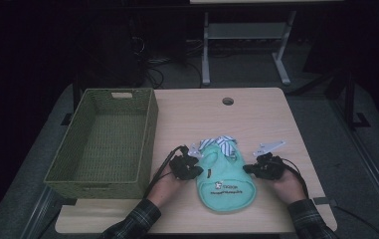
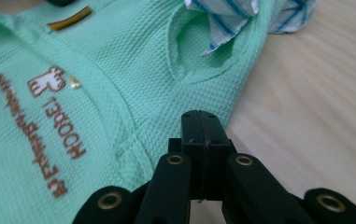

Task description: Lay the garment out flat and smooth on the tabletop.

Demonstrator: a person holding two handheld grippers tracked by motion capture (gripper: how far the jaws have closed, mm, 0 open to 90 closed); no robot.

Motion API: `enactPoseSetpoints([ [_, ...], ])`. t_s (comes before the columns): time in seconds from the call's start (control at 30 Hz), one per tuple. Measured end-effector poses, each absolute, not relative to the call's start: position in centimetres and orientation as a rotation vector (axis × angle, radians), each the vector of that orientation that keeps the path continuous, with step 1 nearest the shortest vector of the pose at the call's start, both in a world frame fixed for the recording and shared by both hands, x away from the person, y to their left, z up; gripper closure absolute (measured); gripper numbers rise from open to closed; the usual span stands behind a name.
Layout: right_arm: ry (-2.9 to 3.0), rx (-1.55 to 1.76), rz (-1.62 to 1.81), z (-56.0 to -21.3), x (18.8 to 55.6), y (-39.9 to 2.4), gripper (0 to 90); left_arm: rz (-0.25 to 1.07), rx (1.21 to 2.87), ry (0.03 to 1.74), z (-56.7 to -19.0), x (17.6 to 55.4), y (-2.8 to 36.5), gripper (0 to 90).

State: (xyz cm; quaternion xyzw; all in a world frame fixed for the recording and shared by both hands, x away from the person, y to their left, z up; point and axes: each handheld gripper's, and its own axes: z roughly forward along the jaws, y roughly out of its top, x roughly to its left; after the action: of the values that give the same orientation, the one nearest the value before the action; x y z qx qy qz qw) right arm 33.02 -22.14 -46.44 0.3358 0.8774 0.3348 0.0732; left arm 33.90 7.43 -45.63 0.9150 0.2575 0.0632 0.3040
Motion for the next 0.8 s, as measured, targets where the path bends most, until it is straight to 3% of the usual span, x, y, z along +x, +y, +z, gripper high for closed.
enactPoseSetpoints([
  [0.5,2.657,0.99,1.004,-46.4,30.0,-22.0,89.9,0.144,2.433,0.648,-45.6,32.8,7.2,85.5],
  [0.8,2.636,0.992,1.025,-46.1,30.2,-22.2,85.0,0.115,2.415,0.656,-45.3,33.1,7.5,77.0],
])
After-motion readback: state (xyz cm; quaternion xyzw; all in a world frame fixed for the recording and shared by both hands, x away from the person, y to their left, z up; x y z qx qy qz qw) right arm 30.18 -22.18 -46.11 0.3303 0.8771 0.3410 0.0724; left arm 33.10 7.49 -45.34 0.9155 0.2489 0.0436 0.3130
